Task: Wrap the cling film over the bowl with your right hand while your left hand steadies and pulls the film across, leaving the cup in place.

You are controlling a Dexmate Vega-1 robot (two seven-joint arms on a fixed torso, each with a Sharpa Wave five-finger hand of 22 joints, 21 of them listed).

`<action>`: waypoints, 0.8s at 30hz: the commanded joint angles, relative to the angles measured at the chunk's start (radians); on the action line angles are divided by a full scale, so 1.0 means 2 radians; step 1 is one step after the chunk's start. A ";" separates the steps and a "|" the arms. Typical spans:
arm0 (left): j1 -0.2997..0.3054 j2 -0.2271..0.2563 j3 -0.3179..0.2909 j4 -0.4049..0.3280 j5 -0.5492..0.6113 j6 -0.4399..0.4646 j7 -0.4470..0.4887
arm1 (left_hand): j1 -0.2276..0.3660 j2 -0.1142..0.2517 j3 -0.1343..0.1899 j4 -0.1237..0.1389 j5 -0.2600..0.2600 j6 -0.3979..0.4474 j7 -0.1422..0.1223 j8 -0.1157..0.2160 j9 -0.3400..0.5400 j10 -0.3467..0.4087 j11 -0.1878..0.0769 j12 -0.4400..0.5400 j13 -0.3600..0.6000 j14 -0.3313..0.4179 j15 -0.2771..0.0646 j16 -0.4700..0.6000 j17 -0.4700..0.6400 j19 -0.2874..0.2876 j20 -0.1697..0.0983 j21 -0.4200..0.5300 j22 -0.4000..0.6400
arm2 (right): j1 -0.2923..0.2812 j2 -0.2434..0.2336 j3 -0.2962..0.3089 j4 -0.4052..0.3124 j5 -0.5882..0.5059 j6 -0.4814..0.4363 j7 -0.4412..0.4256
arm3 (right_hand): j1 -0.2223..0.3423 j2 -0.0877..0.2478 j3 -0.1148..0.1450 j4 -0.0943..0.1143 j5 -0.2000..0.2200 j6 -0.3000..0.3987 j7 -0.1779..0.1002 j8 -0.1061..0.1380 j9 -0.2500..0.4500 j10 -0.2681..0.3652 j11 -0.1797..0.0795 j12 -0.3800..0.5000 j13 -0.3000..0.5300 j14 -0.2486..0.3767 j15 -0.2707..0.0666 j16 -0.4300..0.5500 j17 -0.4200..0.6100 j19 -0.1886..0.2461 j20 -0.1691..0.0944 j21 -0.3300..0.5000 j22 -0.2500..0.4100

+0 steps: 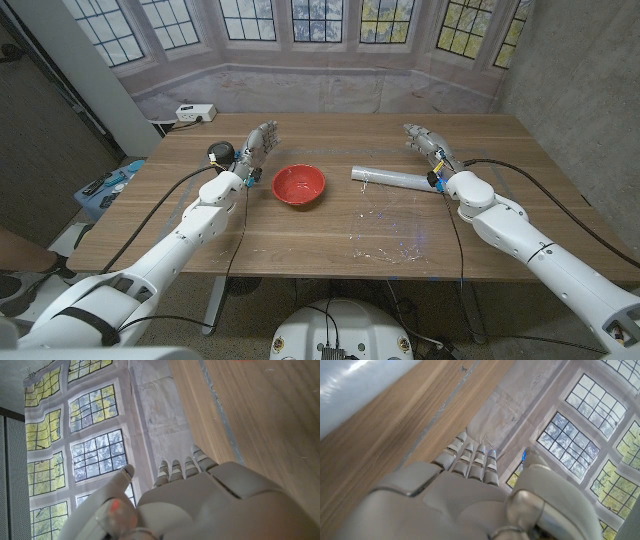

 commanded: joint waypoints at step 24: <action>-0.018 -0.005 0.008 0.013 0.007 0.008 -0.003 | 0.015 0.003 0.009 -0.011 0.002 0.004 0.005 -0.003 0.002 0.005 0.009 0.000 0.002 0.004 0.007 -0.002 0.001 0.005 0.003 -0.006 0.001 | 0.047 -0.155 -0.071 -0.201 -0.186 -0.289 0.070 | 0.021 -0.022 -0.001 -0.029 -0.002 -0.045 -0.004 -0.006 0.001 -0.045 -0.006 -0.007 0.000 -0.040 0.007 -0.007 -0.002 -0.056 0.018 -0.004 0.000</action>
